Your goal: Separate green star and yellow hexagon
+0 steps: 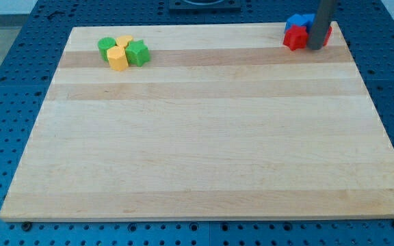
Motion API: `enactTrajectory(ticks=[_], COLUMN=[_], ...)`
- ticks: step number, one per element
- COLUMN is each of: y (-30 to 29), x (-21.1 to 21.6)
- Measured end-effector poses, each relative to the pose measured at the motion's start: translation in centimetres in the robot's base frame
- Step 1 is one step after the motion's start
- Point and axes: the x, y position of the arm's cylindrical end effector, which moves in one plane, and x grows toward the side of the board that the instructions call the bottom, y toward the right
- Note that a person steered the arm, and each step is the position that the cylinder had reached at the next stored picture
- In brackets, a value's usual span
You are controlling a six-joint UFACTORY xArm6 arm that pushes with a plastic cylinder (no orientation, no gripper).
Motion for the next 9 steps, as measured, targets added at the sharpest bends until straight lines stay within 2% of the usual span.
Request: enactTrajectory(ticks=[2,3,6,9], y=[-0.2,-2.4,-21.2,-41.0], x=[0.7,4.2,7.3,8.3])
